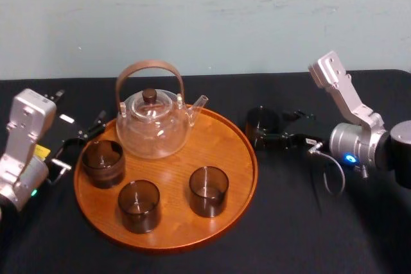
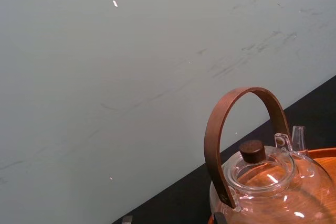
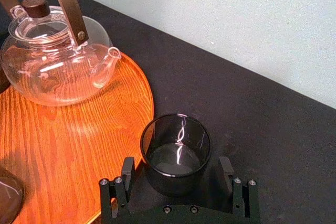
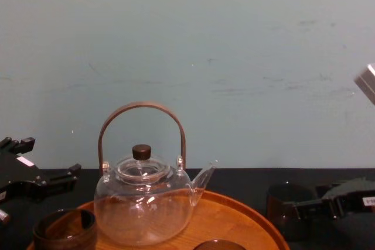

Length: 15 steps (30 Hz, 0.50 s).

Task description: Pick up the glass from the table and place it on the tray.

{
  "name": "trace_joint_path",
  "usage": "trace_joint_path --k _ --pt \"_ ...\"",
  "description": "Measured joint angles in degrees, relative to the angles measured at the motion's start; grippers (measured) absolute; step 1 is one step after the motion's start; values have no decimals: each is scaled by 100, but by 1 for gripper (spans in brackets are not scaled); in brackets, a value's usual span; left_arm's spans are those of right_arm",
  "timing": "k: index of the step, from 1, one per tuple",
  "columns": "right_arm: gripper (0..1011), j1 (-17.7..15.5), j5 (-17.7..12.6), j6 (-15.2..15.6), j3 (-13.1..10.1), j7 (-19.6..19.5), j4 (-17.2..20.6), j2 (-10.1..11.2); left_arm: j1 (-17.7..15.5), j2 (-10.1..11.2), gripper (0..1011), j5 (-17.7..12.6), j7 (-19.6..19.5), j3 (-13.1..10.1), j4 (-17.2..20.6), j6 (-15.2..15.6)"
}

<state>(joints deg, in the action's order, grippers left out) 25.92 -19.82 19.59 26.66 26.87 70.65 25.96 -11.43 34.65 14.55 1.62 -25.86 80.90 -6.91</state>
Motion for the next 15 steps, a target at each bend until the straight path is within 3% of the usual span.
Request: trace_joint_path --k 15 --pt "1002 241 143 -15 69 64 -325 -221 0 0 1001 0 0 0 0 0"
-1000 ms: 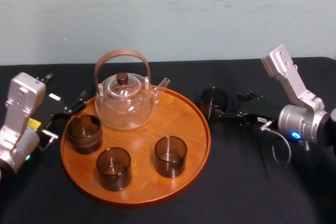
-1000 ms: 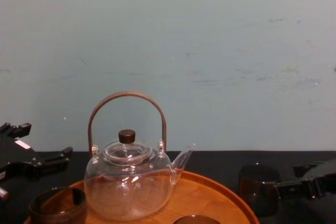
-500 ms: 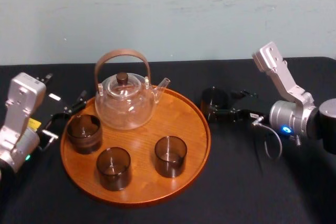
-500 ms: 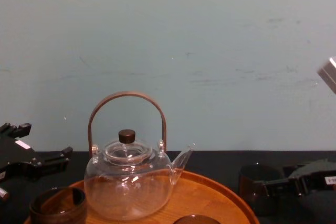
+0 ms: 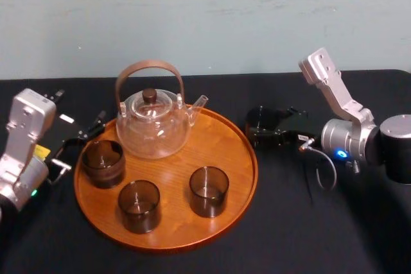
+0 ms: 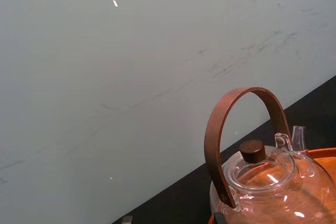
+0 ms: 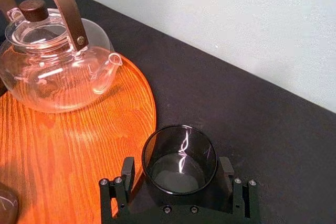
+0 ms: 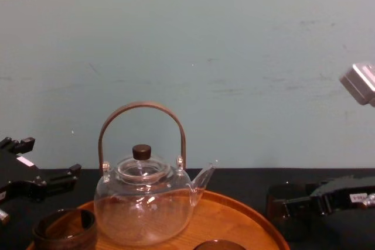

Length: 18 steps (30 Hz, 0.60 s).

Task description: Pick up the glass from the table and place it on the tray.

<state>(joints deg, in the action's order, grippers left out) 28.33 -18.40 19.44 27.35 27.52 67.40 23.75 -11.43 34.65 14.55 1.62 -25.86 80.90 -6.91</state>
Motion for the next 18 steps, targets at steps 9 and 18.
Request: trace_joint_path --k 9,18 --pt "1002 90 47 -6 -2 5 -152 -95 0 0 1001 0 0 0 0 0" --pt "1002 142 94 -1 -4 37 -231 -157 0 0 1001 0 0 0 0 0"
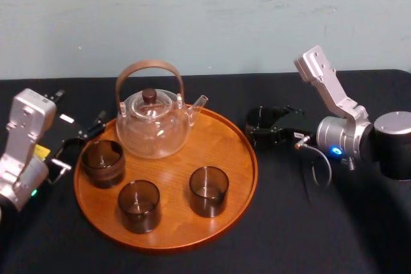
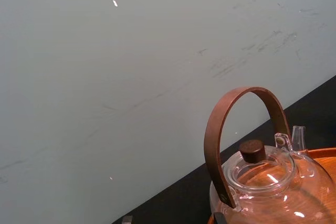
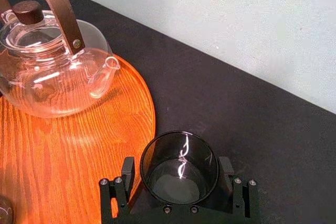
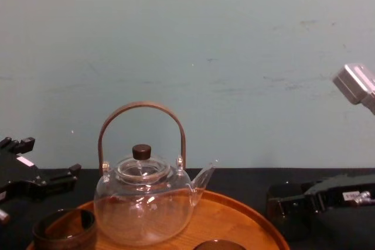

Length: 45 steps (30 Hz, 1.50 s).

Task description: Pick up the glass from the table and place it on the tray.

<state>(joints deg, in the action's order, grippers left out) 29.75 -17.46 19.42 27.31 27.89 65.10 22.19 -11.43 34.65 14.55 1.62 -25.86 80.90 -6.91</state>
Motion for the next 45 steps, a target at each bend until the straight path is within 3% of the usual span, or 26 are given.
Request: trace_joint_path --k 18,25,42,45 --pt "1002 25 60 -2 14 -11 -52 -40 0 0 1001 0 0 0 0 0" --pt "902 23 53 -2 11 -12 -50 -35 0 0 1001 0 0 0 0 0" --pt "900 19 37 -1 11 -6 -44 -32 0 0 1002 0 0 0 0 0" --pt "900 -58 -23 1 -46 44 107 33 0 0 1001 0 0 0 0 0"
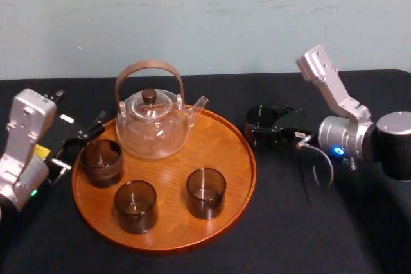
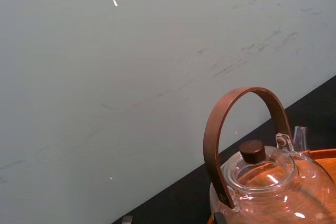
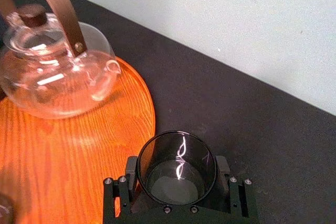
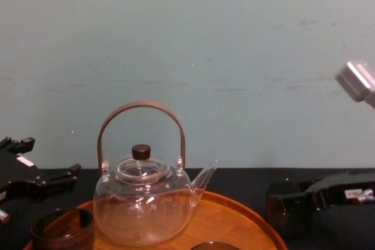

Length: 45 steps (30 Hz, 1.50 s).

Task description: Pick up the glass from the table and place it on the tray.

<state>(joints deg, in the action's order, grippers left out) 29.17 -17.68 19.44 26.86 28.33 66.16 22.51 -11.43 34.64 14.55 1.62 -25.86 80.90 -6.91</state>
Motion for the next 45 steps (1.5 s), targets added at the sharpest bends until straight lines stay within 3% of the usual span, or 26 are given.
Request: trace_joint_path --k 12,21,32,45 --pt "900 -406 -346 18 -205 181 1066 489 0 0 1001 0 0 0 0 0" --pt "900 -485 -477 -30 -175 243 1574 725 0 0 1001 0 0 0 0 0" --pt "900 -300 -458 -82 209 404 1638 735 0 0 1001 0 0 0 0 0" --pt "900 22 -278 -141 615 467 1194 481 0 0 1001 0 0 0 0 0"
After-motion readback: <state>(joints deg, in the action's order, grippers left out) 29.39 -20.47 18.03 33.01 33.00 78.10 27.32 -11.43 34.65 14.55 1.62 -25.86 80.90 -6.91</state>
